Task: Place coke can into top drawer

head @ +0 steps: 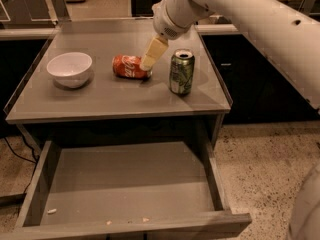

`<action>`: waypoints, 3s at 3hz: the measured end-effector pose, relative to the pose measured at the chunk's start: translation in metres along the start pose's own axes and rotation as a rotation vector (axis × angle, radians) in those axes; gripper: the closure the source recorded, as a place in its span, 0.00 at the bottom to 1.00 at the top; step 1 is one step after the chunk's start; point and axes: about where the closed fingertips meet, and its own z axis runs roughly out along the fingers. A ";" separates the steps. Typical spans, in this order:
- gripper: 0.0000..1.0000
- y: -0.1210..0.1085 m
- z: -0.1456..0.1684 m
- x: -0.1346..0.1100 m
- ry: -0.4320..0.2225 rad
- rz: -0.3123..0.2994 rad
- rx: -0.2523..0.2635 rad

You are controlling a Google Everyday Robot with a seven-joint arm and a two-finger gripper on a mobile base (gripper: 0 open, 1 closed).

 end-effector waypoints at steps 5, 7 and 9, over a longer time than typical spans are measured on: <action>0.43 0.027 0.085 0.033 0.015 0.108 -0.159; 0.97 0.027 0.086 0.033 0.016 0.108 -0.159; 1.00 0.024 0.085 0.028 0.026 0.098 -0.172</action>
Offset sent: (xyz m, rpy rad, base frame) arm 0.0360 0.0155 -0.0936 0.0214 0.2014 -0.0163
